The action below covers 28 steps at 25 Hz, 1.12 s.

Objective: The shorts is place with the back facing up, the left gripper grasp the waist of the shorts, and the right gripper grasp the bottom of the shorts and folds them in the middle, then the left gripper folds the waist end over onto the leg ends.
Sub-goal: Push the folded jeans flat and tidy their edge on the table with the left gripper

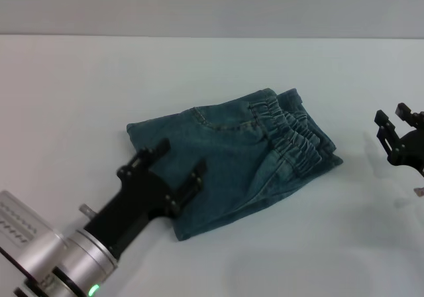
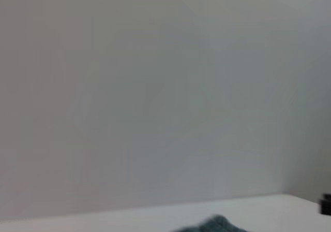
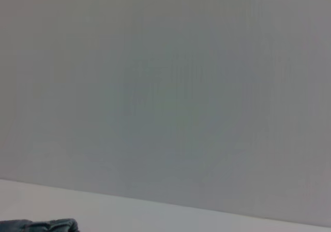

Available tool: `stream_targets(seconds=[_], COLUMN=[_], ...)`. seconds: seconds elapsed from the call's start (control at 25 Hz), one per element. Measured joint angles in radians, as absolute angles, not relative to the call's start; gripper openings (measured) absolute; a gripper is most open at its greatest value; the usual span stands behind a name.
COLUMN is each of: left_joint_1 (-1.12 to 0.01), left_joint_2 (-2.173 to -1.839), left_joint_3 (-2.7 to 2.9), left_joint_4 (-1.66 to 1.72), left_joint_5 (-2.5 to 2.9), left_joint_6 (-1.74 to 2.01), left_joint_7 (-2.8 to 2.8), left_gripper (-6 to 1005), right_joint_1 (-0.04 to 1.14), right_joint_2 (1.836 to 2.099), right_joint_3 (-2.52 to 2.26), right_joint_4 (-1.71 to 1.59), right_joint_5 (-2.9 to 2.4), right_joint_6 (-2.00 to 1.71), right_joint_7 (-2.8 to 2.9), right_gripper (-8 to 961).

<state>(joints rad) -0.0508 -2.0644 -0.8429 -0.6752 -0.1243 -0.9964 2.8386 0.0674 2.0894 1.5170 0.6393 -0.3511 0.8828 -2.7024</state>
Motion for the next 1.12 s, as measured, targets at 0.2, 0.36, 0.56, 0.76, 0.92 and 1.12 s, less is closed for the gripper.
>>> stream_targets(seconds=[0.2, 0.36, 0.56, 0.76, 0.92, 1.12], left_joint_1=[-0.06, -0.079, -0.107, -0.16, -0.198, -0.223], left_joint_2=[-2.066, -2.07, -2.072, -2.072, -2.072, -2.068], left_joint_3=[-0.777, -0.738, -0.721, -0.722, -0.727, -0.742], left_joint_4=[-0.66, -0.627, -0.599, -0.564, -0.535, -0.528], left_joint_5=[-0.124, -0.13, -0.131, -0.134, -0.134, -0.134], left_joint_6=[-0.972, -0.96, -0.93, -0.875, -0.87, -0.865], left_joint_7=[2.823, 2.805, 2.77, 2.745, 2.721, 2.718], left_gripper=[732, 733, 735, 736, 737, 739], right_joint_1=[0.068, 0.07, 0.071, 0.069, 0.067, 0.066], right_joint_2=[2.089, 2.088, 2.088, 2.088, 2.088, 2.089], right_joint_3=[1.517, 1.512, 1.501, 1.496, 1.495, 1.494], right_joint_4=[0.637, 0.634, 0.633, 0.634, 0.634, 0.635], right_joint_5=[-0.351, -0.351, -0.351, -0.351, -0.351, -0.351], right_joint_6=[0.883, 0.884, 0.884, 0.887, 0.907, 0.916], right_joint_7=[-2.703, -2.703, -2.703, -2.703, -2.702, -2.7], right_gripper=[355, 357, 360, 363, 366, 369])
